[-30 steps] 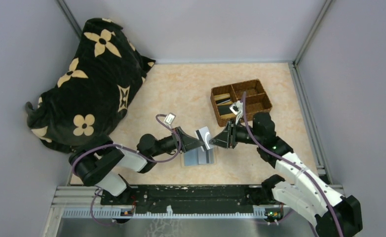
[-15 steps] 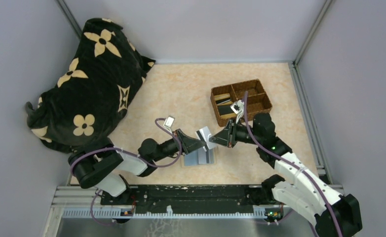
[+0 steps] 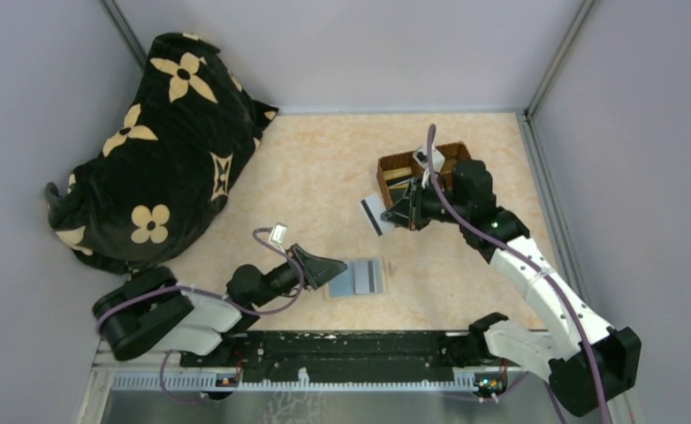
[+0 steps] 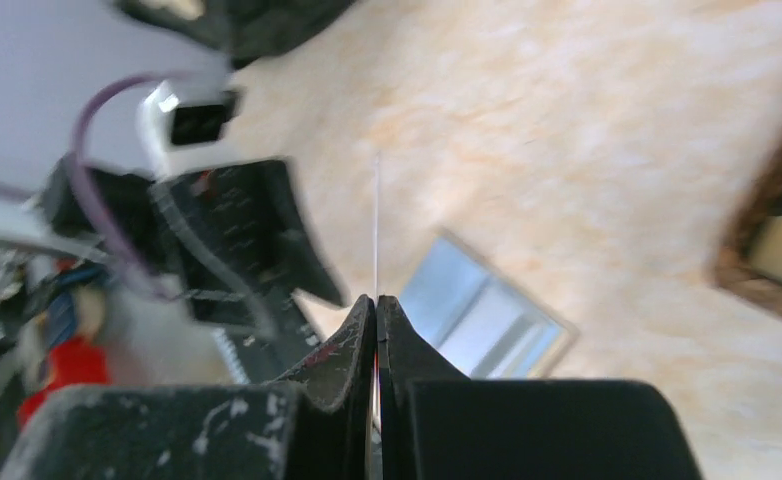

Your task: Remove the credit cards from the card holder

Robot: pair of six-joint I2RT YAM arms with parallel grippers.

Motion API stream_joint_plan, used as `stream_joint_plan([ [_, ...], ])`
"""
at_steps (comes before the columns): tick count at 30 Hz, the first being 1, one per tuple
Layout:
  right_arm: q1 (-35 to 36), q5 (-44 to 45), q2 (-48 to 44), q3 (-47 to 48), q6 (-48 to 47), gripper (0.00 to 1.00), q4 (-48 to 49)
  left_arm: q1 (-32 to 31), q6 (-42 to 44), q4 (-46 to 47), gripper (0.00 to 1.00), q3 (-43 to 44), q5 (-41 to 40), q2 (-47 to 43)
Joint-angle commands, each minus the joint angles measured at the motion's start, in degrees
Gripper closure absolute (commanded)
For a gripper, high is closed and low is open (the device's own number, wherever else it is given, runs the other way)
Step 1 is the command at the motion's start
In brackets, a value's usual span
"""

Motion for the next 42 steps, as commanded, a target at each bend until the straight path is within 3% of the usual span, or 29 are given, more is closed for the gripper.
stream_joint_plan([
  [1, -2.25, 19.01, 8.66, 15.16, -14.85, 1.0, -18.57, 0.41, 3.6, -8.43, 0.41, -4.25, -5.01, -10.46],
  [7, -3.17, 46.11, 23.27, 28.91, -17.46, 1.0, -28.4, 0.4, 10.63, -37.0, 0.43, 1.0, -7.42, -28.71],
  [13, -7.16, 52.63, 30.47, 33.13, -20.19, 1.0, -28.42, 0.44, 15.83, -52.72, 0.46, 4.09, -10.27, -39.24],
  [29, -9.96, 53.86, 43.77, 40.32, -23.33, 1.0, -27.61, 0.43, 16.97, -54.97, 0.54, -0.61, -14.26, -46.68],
  [42, -10.21, 49.99, 42.03, 35.25, -23.34, 1.0, -24.62, 0.38, 16.66, -57.4, 0.56, -1.38, -16.11, -49.28],
])
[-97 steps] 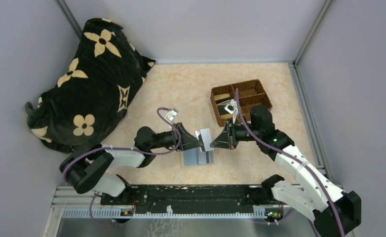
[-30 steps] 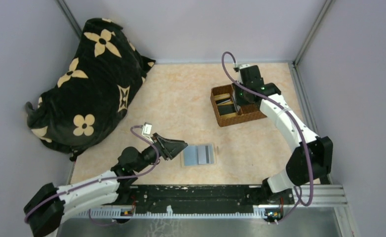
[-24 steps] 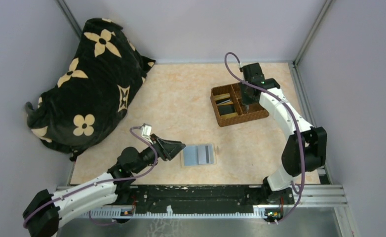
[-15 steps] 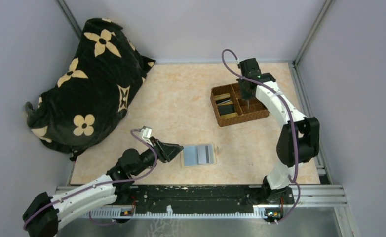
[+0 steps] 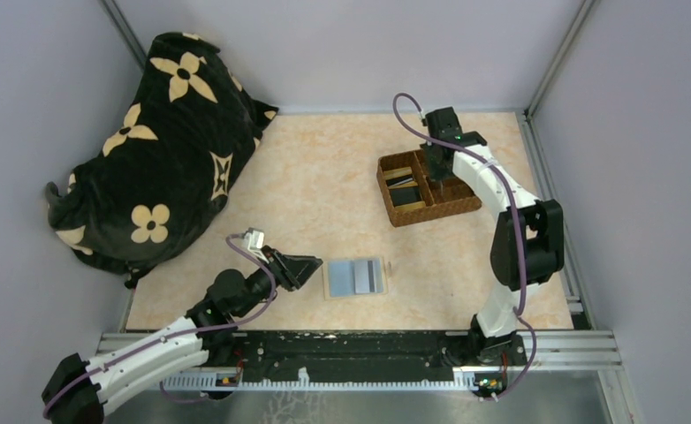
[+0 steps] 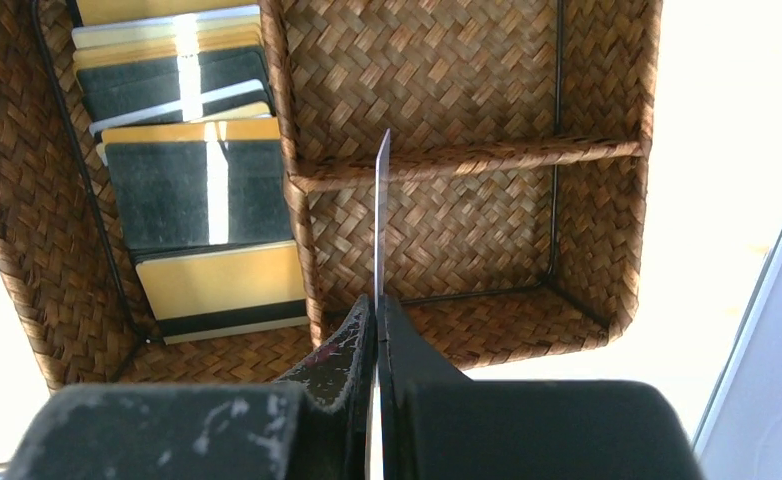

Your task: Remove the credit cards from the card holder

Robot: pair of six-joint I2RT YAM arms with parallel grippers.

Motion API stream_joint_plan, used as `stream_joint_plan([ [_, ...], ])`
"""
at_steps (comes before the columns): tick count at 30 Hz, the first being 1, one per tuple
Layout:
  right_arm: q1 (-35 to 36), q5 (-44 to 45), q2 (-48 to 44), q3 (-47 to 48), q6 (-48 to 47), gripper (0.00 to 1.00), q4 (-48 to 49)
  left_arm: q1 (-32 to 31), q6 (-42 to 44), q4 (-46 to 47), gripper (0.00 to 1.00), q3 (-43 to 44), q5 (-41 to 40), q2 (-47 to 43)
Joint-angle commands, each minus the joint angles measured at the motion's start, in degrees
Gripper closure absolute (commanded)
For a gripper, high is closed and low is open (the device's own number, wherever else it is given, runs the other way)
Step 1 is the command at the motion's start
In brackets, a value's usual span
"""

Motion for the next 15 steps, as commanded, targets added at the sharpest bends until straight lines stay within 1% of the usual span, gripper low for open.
stream_joint_plan([
  [1, -0.37, -1.75, -3.26, -2.06, -0.32, 1.0, 2.44, 0.18, 0.71, 0.01, 0.56, -0.85, -0.65, 0.08],
  [8, -0.38, -2.5, -6.06, -4.51, 0.03, 1.0, 2.89, 0.16, 0.21, 2.69, 0.57, -0.92, 0.16, 2.91],
  [15, -0.37, -3.66, -9.24, -3.67, 0.23, 1.0, 1.83, 0.13, -0.85, 5.66, 0.57, -2.14, 1.09, 4.88],
])
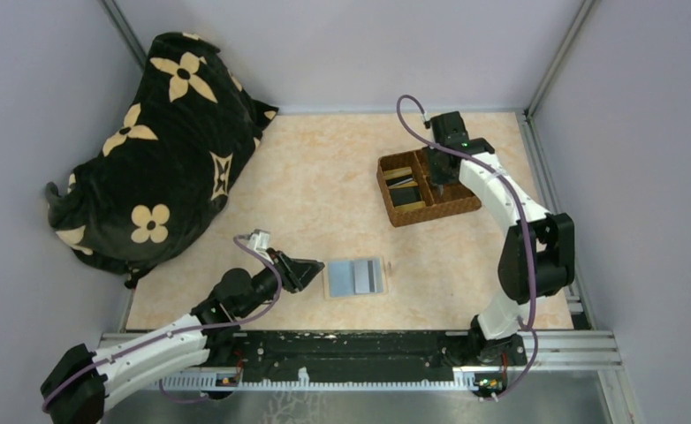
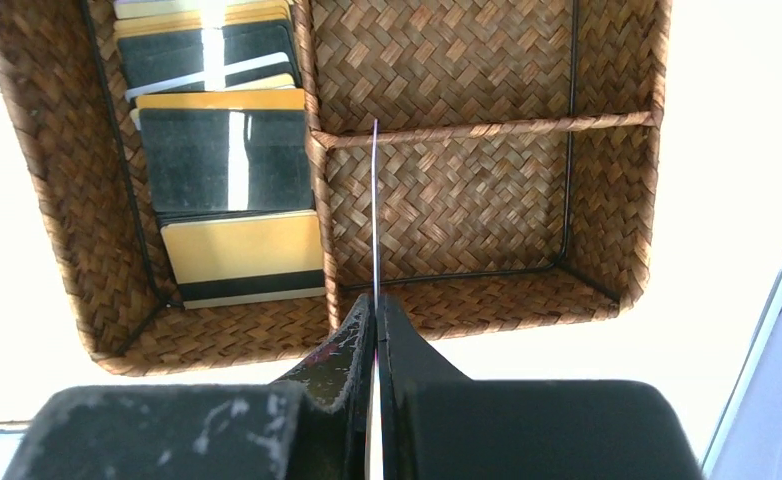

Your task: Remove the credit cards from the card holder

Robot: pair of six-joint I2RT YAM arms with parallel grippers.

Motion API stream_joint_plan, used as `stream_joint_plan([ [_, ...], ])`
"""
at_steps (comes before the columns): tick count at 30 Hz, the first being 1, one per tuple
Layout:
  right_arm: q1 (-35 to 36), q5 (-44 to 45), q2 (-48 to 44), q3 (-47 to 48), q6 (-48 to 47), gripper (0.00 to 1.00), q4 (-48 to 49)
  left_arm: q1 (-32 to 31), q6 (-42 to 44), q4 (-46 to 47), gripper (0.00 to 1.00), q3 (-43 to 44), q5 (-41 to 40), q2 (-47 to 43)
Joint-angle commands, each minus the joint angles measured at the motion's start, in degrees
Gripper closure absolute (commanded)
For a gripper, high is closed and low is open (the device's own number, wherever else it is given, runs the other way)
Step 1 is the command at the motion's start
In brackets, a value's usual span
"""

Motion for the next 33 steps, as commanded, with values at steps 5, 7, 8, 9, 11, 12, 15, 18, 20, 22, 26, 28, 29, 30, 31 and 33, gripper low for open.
stream_joint_plan([
  [5, -0.37, -2.04, -2.97, 3.48, -0.01, 1.0, -2.64, 0.17, -0.6, 4.37, 0.57, -1.61, 1.0, 0.71],
  [7, -0.37, -2.53, -1.68, 4.25, -0.01, 1.0, -3.89, 0.16, -0.48, 4.34, 0.57, -1.53, 0.89, 0.83],
  [8, -0.37, -2.56, -1.19, 4.48, -0.01, 1.0, -4.18, 0.19, -0.41, 4.32, 0.57, -1.6, 0.89, 0.78],
  [9, -0.39, -2.57, -1.11, 4.62, -0.01, 1.0, -4.41, 0.18, -0.42, 4.32, 0.57, -1.65, 0.82, 0.75],
  [11, -0.37, -2.57, -1.14, 4.4, -0.1, 1.0, -4.49, 0.2, -0.54, 4.39, 0.57, -1.9, 0.66, 0.51],
  [12, -0.38, -2.55, -1.15, 4.34, -0.14, 1.0, -4.5, 0.18, -0.66, 4.45, 0.57, -2.07, 0.6, 0.42],
  [15, -0.37, -2.64, -0.23, 4.19, -0.18, 1.0, -4.34, 0.17, -0.89, 4.83, 0.57, -2.63, 0.38, 0.19],
  [18, -0.37, -2.8, 1.4, 4.17, -0.18, 1.0, -4.47, 0.18, -0.62, 4.8, 0.57, -2.55, 0.64, 0.38],
  [20, -0.37, -2.78, 1.61, 3.93, -0.16, 1.0, -4.53, 0.19, -0.6, 4.63, 0.57, -2.33, 0.68, 0.34],
  [22, -0.38, -2.57, 1.74, 3.62, -0.23, 1.0, -4.59, 0.2, -0.66, 4.46, 0.58, -2.53, 0.44, 0.03],
  [26, -0.38, -2.29, 1.74, 3.15, -0.19, 1.0, -4.41, 0.13, -0.85, 4.62, 0.58, -3.11, -0.15, -1.24],
  [28, -0.37, -2.34, 2.11, 3.03, -0.18, 1.0, -4.31, 0.16, -0.74, 4.12, 0.58, -2.94, -0.06, -1.71],
  [29, -0.37, -2.46, 2.3, 3.0, -0.2, 1.0, -4.28, 0.17, -0.69, 3.87, 0.58, -2.85, -0.03, -1.92],
  [30, -0.41, -2.59, 2.54, 2.94, -0.19, 1.0, -4.12, 0.13, -0.68, 3.54, 0.58, -2.79, -0.02, -2.04],
  [31, -0.39, -2.58, 2.76, 2.8, -0.18, 1.0, -4.01, 0.18, -0.68, 3.19, 0.58, -2.75, -0.08, -2.21],
  [33, -0.37, -2.42, 3.16, 2.64, -0.31, 1.0, -3.65, 0.2, -0.75, 2.88, 0.58, -2.9, -0.08, -2.64],
])
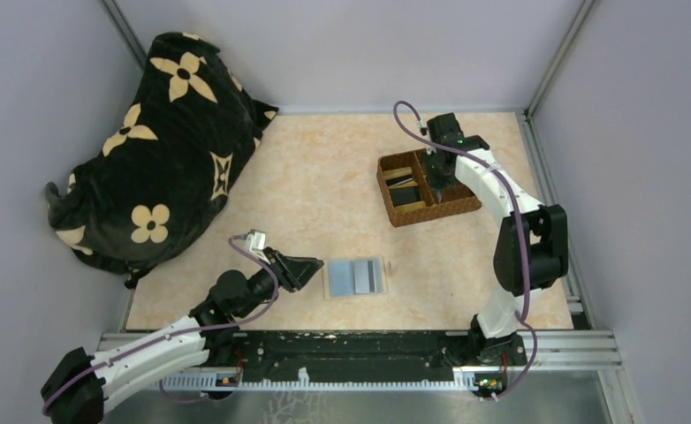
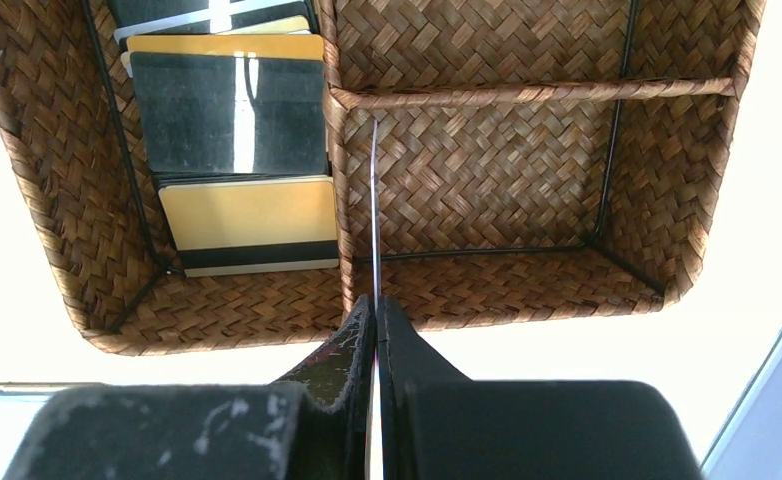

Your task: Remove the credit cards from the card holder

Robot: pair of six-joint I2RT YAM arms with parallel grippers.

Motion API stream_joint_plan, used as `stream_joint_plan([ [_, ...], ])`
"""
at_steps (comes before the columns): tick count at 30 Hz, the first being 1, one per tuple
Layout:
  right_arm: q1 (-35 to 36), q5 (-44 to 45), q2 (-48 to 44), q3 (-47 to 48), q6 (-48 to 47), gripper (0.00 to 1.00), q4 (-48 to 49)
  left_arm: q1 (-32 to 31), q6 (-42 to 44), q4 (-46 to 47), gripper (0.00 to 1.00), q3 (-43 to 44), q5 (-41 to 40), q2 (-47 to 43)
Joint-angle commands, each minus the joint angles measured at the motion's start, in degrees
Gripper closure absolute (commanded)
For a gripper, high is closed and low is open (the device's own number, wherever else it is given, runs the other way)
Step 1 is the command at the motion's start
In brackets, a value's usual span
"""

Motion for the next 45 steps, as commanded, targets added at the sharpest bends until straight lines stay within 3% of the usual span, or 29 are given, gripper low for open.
stream_joint_plan([
  [1, -0.37, 0.22, 1.1, 0.82, -0.32, 1.0, 1.34, 0.19, -0.34, -0.01, 0.58, -2.06, -0.5, -1.27],
  [16, 1.01, 1.55, 4.22, 0.47, -0.71, 1.0, 3.02, 0.18, -0.49, -0.81, 0.58, -2.58, -1.38, -2.11],
  [18, 1.27, 1.57, 4.24, 0.52, -0.7, 0.89, 3.06, 0.18, -0.51, -1.14, 0.58, -2.68, -1.51, -2.16],
  [22, 1.68, 1.35, 3.8, 0.51, -0.44, 0.79, 3.14, 0.17, -0.64, -1.29, 0.59, -2.86, -1.47, -2.28],
  [27, 2.39, 1.48, 2.36, 0.26, -0.26, 0.77, 3.22, 0.2, -0.68, -1.01, 0.59, -2.92, -1.58, -2.32],
  [32, 3.8, 3.29, -2.12, -0.67, 0.46, 0.77, 4.16, 0.18, -0.13, -1.07, 0.58, -2.03, -0.8, -1.64],
  [38, 9.34, -1.29, -16.08, -6.39, 1.37, 0.78, 9.56, 0.14, 3.05, -4.65, 0.5, 3.61, 2.3, 5.08],
  [42, 12.91, -11.23, -24.17, -14.97, 3.84, 0.79, 13.76, -0.91, 4.98, -4.49, 0.68, 6.28, 3.06, 10.28],
  [44, 13.99, -13.47, -27.28, -19.27, 5.26, 1.0, 15.04, -1.62, 5.73, -4.7, 0.96, 7.09, 3.35, 12.6],
  [45, 14.31, -16.71, -28.46, -21.39, 6.01, 1.0, 15.45, -1.86, 5.99, -4.42, 1.0, 7.45, 3.92, 13.86],
])
